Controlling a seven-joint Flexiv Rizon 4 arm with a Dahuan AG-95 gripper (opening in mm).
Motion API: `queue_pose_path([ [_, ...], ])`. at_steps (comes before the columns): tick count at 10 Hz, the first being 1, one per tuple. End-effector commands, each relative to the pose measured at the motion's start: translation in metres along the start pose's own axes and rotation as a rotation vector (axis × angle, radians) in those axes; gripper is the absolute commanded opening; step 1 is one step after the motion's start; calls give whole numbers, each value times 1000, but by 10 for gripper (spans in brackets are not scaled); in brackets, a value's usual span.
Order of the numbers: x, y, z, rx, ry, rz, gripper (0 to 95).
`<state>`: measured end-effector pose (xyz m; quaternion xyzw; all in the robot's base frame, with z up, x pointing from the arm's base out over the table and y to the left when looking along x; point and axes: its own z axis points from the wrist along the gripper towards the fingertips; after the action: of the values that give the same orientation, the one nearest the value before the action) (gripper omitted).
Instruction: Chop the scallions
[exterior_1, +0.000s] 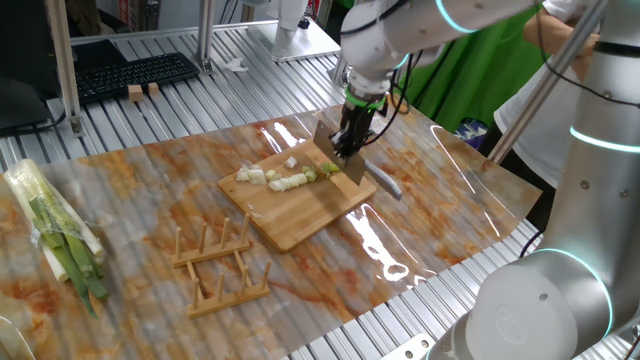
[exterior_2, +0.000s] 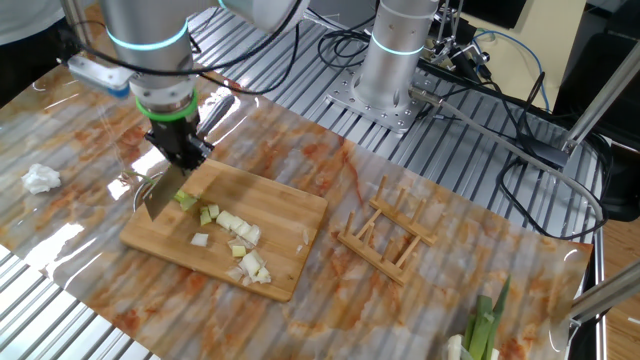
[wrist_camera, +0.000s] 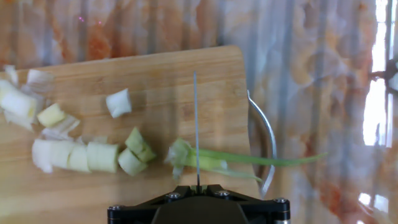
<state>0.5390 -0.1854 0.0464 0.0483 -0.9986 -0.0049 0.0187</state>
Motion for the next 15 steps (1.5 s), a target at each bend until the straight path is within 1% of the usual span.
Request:
queue_pose_path([
  [1,-9,9,35,13,-46,5,0],
  [2,-11,9,44,18,-44,3,0],
  [3,-11,6,37,34,-6,-2,0],
  [4,-10,1,27,31,8,-2,0],
  [5,-7,-1,15,31,16,1,0],
  [6,-4,1,2,21,26,7,0],
  [7,-2,3,-4,21,32,11,0],
  [8,1,5,-11,25,35,15,0],
  [10,1,5,-13,21,34,19,0],
  [11,1,5,-16,16,33,24,0],
  [13,2,6,-20,19,31,23,0],
  [15,4,1,-27,21,28,12,0],
])
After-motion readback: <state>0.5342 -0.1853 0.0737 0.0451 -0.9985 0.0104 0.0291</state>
